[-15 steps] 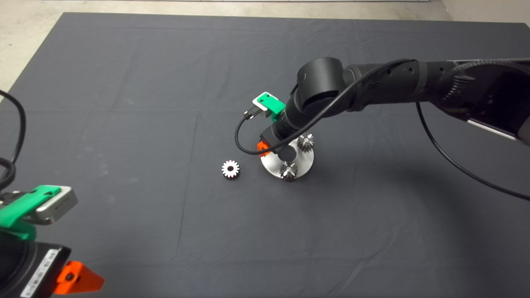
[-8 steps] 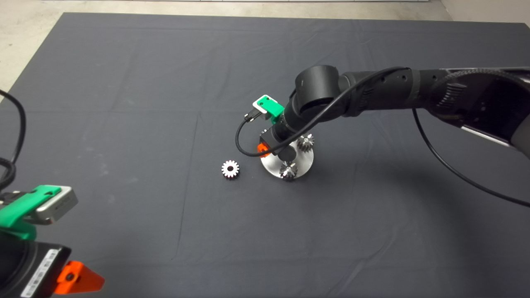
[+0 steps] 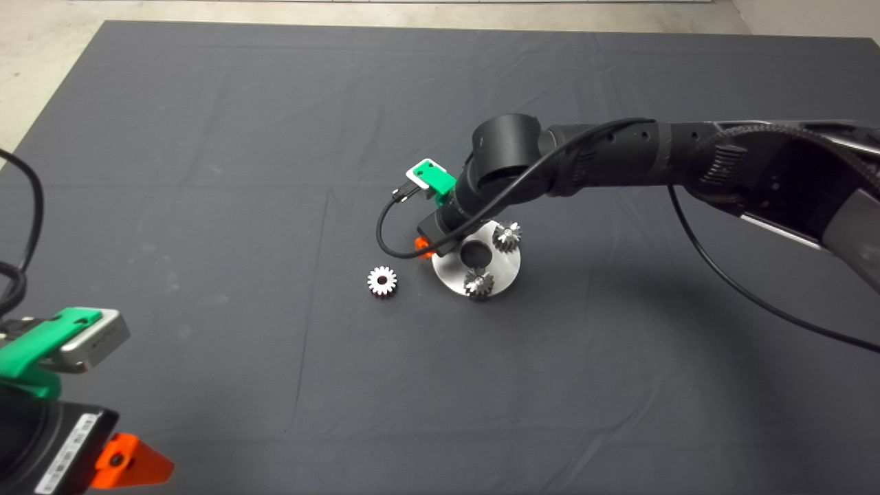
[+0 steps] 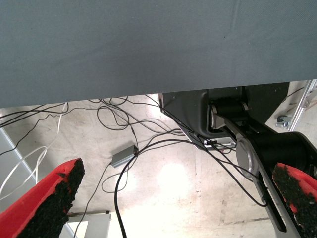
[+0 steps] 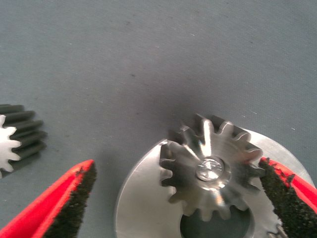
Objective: Remove an incorrectly installed larger gear and replace it with the correct smaller gear
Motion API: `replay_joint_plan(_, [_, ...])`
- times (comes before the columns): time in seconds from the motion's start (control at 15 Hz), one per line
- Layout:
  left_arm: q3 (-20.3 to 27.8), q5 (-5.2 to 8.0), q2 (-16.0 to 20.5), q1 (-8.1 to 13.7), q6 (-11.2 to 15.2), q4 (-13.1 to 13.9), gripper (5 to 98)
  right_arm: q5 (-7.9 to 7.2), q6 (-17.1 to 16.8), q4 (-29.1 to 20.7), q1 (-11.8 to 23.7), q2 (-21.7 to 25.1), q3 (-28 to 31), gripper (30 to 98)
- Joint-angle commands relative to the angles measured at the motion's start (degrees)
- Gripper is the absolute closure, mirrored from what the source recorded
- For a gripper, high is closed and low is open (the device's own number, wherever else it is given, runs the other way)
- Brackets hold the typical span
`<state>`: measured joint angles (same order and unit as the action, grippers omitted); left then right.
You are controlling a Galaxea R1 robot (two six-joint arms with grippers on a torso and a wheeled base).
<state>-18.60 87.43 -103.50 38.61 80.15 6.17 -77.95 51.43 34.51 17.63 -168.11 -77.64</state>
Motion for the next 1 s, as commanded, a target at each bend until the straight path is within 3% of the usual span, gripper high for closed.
replay_joint_plan(0.0, [0.95,2.04,0.09,0.28,-0.08,0.86,6.1,1.31,-0.28,1.7,0.92,-0.26,-2.02,43.7])
replay_joint_plan(0.33, [0.95,1.95,0.09,0.32,-0.08,0.86,6.1,1.31,-0.63,1.7,0.39,-0.43,-2.85,43.7])
replay_joint_plan(0.93, [1.13,1.95,0.18,0.31,-0.08,0.86,6.1,1.29,-0.56,3.55,-0.49,-0.69,-3.73,55.1])
